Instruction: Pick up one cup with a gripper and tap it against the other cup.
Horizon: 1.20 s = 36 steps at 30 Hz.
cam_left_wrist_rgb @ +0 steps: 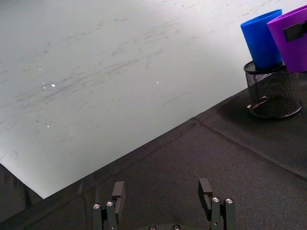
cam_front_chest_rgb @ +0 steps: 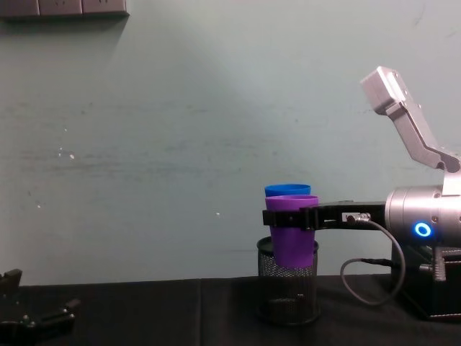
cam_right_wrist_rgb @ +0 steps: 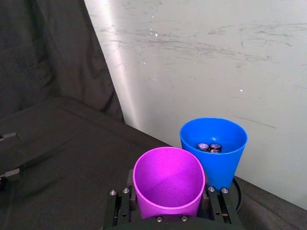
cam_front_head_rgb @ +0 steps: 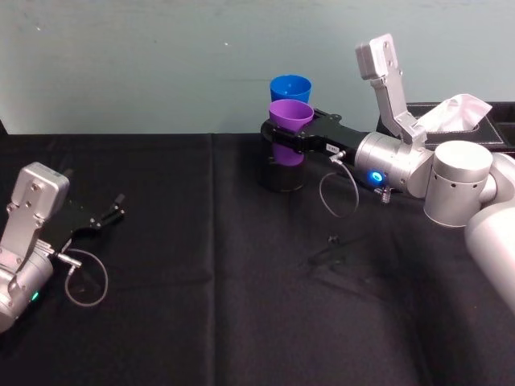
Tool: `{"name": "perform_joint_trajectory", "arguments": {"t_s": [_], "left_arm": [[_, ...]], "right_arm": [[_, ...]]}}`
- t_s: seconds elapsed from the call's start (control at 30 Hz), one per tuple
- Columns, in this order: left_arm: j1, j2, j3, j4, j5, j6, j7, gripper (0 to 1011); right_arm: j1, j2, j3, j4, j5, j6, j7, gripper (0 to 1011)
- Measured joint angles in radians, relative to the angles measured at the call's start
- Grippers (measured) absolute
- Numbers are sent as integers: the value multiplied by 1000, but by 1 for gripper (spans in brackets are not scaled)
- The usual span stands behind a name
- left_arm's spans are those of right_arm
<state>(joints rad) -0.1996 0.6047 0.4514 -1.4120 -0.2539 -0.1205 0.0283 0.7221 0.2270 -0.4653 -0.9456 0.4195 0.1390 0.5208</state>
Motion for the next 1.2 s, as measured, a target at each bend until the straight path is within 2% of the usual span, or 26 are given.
{"name": "perform_joint_trajectory", "arguments": {"t_s": [0.43, 0.53, 0.87, 0.97, 1.2], "left_arm": [[0, 0, 0, 0, 0, 0, 0, 1000], [0, 0, 0, 0, 0, 0, 0, 1000], [0, 0, 0, 0, 0, 0, 0, 1000], [0, 0, 0, 0, 0, 0, 0, 1000], [0, 0, 0, 0, 0, 0, 0, 1000]], "right_arm": [[0, 0, 0, -1, 0, 0, 0, 722], [-12, 7, 0, -24, 0, 1, 0, 722], [-121, 81, 2, -192, 9, 31, 4, 722], [-168, 111, 2, -251, 16, 34, 3, 722], [-243, 152, 7, -326, 38, 6, 8, 721]]}}
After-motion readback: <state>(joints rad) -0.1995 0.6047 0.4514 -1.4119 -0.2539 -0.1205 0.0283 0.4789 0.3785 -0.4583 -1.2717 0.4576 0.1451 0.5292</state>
